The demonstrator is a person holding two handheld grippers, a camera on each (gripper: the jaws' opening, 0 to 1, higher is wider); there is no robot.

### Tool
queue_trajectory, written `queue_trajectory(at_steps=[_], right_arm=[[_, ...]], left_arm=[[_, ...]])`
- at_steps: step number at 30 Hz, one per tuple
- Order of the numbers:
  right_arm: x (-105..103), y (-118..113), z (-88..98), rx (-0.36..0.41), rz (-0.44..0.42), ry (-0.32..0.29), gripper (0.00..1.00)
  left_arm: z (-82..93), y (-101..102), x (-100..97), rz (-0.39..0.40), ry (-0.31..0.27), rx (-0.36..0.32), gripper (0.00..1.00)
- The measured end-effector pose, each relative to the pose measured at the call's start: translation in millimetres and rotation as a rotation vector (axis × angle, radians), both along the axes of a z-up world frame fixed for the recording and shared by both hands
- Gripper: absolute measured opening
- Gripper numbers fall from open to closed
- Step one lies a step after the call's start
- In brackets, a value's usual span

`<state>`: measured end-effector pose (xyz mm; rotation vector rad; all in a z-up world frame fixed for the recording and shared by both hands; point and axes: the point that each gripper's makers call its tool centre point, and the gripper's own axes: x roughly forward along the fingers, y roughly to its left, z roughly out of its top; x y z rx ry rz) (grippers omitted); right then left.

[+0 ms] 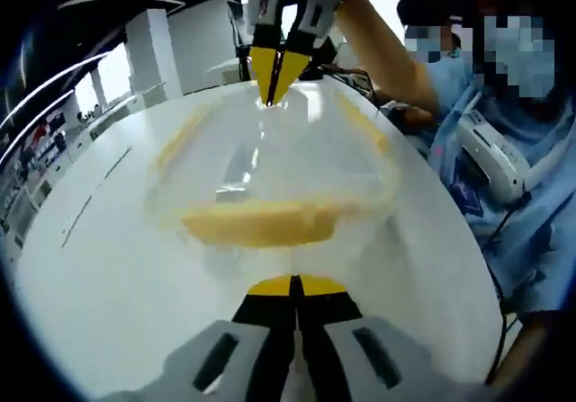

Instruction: Snap each plastic latch of the storage box into its locked position after aligning the lid with the box until every specified latch is closed and the lid sits flush.

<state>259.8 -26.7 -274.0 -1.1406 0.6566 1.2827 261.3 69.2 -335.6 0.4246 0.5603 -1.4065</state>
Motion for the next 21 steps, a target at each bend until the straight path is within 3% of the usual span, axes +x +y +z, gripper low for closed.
queue_trajectory(at_steps=[1, 2, 6, 10, 12, 15, 16, 21], right_arm=[[0, 0, 0.1, 0.006, 0.0, -0.002, 0.0], [1, 0, 0.1, 0.011, -0.001, -0.002, 0.0], [1, 1, 0.2, 0.022, -0.009, 0.001, 0.0], [2, 2, 0.6, 0.028, -0.006, -0.006, 0.0], [2, 3, 1.0, 0.032, -0.004, -0.008, 0.0], [2, 4, 2.0, 0.032, 0.007, -0.013, 0.0], [2, 5, 2.2, 0.034, 0.008, -0.013, 0.0], [2, 6, 3.7, 0.043, 0.024, -0.008, 0.0]], left_arm=[[1.7, 2, 9.7, 0.045, -0.003, -0.026, 0.0], [-0.3, 8, 17.5, 0.095, -0.045, -0.004, 0.0], [8.6, 22, 33.4, 0.229, -0.069, -0.031, 0.0], [23.4, 35, 38.1, 0.303, -0.127, -0.031, 0.0], [40.7, 37, 43.4, 0.337, -0.167, -0.074, 0.0], [61.7, 35, 41.0, 0.342, -0.18, -0.122, 0.0], [68.8, 28, 29.0, 0.298, -0.166, -0.118, 0.0], [91.9, 9, 15.5, 0.253, -0.232, -0.08, 0.0]])
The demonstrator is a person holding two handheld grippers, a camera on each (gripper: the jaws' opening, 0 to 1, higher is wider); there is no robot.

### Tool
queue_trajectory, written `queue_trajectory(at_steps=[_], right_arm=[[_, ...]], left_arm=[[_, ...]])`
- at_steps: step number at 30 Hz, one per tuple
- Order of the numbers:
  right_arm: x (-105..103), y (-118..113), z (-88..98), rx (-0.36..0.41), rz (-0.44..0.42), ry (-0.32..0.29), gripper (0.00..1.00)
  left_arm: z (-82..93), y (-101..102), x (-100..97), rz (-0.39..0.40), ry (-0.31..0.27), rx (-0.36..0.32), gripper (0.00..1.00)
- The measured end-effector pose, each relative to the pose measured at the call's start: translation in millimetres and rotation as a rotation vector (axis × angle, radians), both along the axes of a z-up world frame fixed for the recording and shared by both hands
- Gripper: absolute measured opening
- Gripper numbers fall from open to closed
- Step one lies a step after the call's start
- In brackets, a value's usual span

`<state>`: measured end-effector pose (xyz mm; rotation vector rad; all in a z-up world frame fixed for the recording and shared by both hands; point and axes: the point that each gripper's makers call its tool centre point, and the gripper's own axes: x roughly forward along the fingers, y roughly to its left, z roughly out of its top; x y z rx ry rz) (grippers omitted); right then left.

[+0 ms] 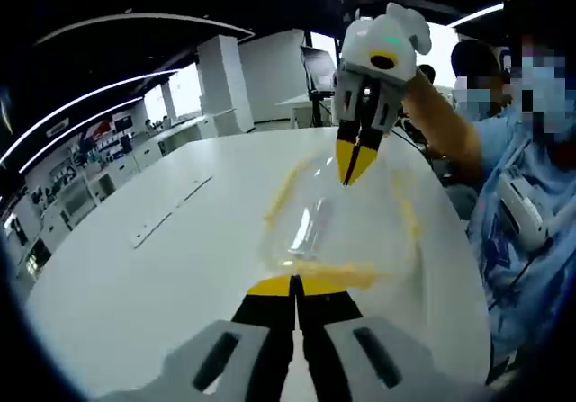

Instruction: Snap each plastic latch of the storage box into its locked position after aligning the lid with the box until every specified latch is closed and the lid sits flush.

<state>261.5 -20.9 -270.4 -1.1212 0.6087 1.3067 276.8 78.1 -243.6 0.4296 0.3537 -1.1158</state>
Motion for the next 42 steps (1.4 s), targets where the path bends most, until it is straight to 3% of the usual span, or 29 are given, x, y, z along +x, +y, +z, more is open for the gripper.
queue_trajectory(at_steps=[3, 5, 9, 13, 16, 18, 22, 23, 26, 29, 33, 35, 42], right_arm=[[-1, 1, 0.5, -0.005, 0.006, -0.015, 0.0], [-1, 1, 1.2, -0.009, 0.008, -0.019, 0.0], [-2, 1, 2.0, -0.008, 0.001, -0.014, 0.0], [-3, 2, 2.6, -0.001, 0.002, -0.021, 0.0], [-3, 2, 3.2, 0.017, -0.001, -0.008, 0.0], [-4, 2, 3.2, 0.026, -0.002, -0.005, 0.0], [-4, 3, 3.7, 0.032, -0.007, -0.006, 0.0], [-5, 3, 3.6, 0.033, -0.009, -0.006, 0.0], [-5, 4, 4.3, 0.047, -0.01, -0.011, 0.0], [-5, 5, 5.3, 0.093, -0.014, 0.0, 0.0], [-4, 5, 6.4, 0.161, -0.031, 0.026, 0.0], [-4, 5, 6.7, 0.173, -0.038, 0.035, 0.0], [-6, 6, 7.7, 0.193, -0.039, -0.018, 0.0]], left_arm=[[13.6, -18, -3.6, -0.023, -0.012, 0.031, 0.0], [15.2, -27, -0.6, -0.026, -0.036, 0.118, 0.0], [16.0, -55, -9.1, -0.096, 0.033, 0.209, 0.0], [7.6, -67, -12.1, -0.127, 0.072, 0.314, 0.0], [0.0, -74, -14.6, -0.141, 0.121, 0.342, 0.0], [-6.5, -75, -15.1, -0.147, 0.167, 0.378, 0.0], [-22.4, -66, -16.7, -0.157, 0.241, 0.527, 0.0], [-17.8, -70, -17.6, -0.157, 0.254, 0.507, 0.0], [-17.9, -68, -18.2, -0.169, 0.271, 0.544, 0.0], [-18.2, -67, -18.8, -0.153, 0.338, 0.568, 0.0], [-19.6, -66, -19.0, -0.17, 0.319, 0.688, 0.0], [-19.9, -67, -18.7, -0.157, 0.33, 0.705, 0.0], [-21.6, -67, -14.7, -0.09, 0.406, 0.746, 0.0]])
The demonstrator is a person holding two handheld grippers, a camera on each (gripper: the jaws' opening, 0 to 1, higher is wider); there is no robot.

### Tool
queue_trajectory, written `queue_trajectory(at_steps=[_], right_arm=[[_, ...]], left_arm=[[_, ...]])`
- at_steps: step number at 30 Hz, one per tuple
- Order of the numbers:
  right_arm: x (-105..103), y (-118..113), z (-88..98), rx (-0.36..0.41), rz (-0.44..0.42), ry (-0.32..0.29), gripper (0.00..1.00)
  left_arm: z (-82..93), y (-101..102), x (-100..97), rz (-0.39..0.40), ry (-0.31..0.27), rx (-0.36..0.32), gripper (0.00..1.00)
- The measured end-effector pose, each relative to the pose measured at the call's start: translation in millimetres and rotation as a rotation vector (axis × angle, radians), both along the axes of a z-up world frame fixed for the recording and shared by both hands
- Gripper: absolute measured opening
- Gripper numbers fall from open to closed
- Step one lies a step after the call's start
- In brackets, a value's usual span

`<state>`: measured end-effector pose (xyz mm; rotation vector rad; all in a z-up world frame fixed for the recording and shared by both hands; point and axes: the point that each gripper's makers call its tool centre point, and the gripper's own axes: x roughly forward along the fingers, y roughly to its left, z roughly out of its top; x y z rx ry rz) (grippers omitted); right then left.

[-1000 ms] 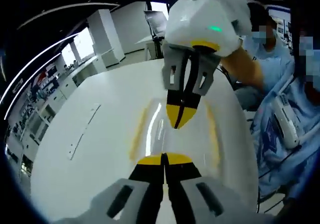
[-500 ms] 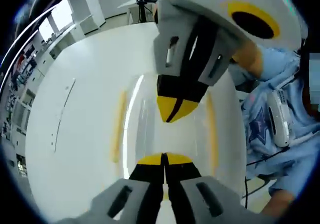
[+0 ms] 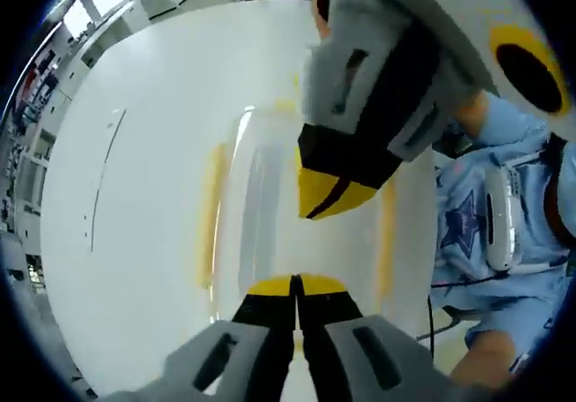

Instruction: Snap each plastic latch of the storage box into its locked position after aligning the lid with the box until every specified latch is closed and the lid sits flush.

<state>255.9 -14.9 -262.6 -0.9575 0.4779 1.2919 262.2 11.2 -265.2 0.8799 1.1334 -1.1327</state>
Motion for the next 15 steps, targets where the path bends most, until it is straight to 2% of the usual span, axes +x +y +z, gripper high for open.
queue_trajectory(at_steps=[3, 5, 6, 8, 15], right_arm=[[0, -1, 0.7, 0.039, -0.037, -0.004, 0.0], [-3, -4, 2.2, 0.055, -0.039, -0.006, 0.0], [-4, -4, 3.5, 0.076, -0.055, 0.006, 0.0], [-7, -6, 3.9, 0.092, -0.069, 0.006, 0.0], [-16, -12, 3.8, 0.112, -0.073, -0.043, 0.0]], left_arm=[[-2.3, 1, -2.5, -0.011, -0.017, 0.093, 0.0], [0.1, 4, 0.0, 0.003, -0.018, 0.116, 0.0], [0.6, 1, 4.4, -0.022, -0.023, 0.115, 0.0], [-4.6, -1, 1.5, -0.016, -0.023, 0.116, 0.0], [-9.2, -2, -2.7, 0.03, 0.005, 0.066, 0.0]])
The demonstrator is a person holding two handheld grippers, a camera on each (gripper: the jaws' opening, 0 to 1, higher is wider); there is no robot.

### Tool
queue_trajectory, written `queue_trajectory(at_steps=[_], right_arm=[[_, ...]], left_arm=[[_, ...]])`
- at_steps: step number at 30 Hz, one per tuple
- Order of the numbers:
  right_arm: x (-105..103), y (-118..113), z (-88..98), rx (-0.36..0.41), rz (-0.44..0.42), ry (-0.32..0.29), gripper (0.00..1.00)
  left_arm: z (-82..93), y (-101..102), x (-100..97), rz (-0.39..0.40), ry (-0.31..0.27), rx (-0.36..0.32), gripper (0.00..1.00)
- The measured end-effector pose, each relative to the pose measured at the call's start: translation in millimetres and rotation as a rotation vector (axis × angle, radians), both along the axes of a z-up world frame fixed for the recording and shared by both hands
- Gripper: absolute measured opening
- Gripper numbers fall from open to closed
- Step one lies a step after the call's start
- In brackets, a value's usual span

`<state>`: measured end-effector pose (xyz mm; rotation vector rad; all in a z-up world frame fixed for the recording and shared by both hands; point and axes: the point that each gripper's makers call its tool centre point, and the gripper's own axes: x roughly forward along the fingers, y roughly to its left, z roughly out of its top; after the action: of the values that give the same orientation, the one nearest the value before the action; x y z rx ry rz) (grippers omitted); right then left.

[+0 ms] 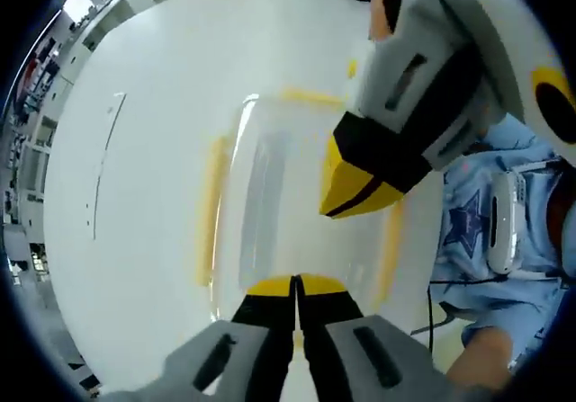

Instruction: Snap each plastic latch of the storage box into its locked position after aligning the lid with the box until every specified latch is closed and the lid sits flush.

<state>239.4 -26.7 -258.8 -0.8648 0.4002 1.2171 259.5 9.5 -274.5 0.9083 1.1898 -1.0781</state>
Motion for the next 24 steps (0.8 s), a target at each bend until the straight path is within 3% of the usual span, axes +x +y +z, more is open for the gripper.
queue_trajectory(at_steps=[6, 12, 17, 22, 24], right_arm=[[3, -3, -1.1, 0.028, -0.077, -0.028, 0.0], [-6, -6, -1.8, 0.065, -0.115, -0.137, 0.0], [-10, -6, -0.5, 0.139, -0.164, -0.202, 0.0], [-19, -2, 2.0, 0.3, -0.185, -0.159, 0.0], [-21, -3, 1.5, 0.322, -0.196, -0.172, 0.0]], left_arm=[[2.1, -5, 7.2, 0.001, 0.01, -0.025, 0.0], [2.3, -4, 8.4, 0.02, 0.012, -0.026, 0.0], [0.4, -4, 3.1, 0.028, 0.018, -0.02, 0.0], [1.4, -4, 6.7, 0.05, 0.033, -0.027, 0.0], [0.6, -3, 3.2, 0.058, 0.039, -0.033, 0.0]])
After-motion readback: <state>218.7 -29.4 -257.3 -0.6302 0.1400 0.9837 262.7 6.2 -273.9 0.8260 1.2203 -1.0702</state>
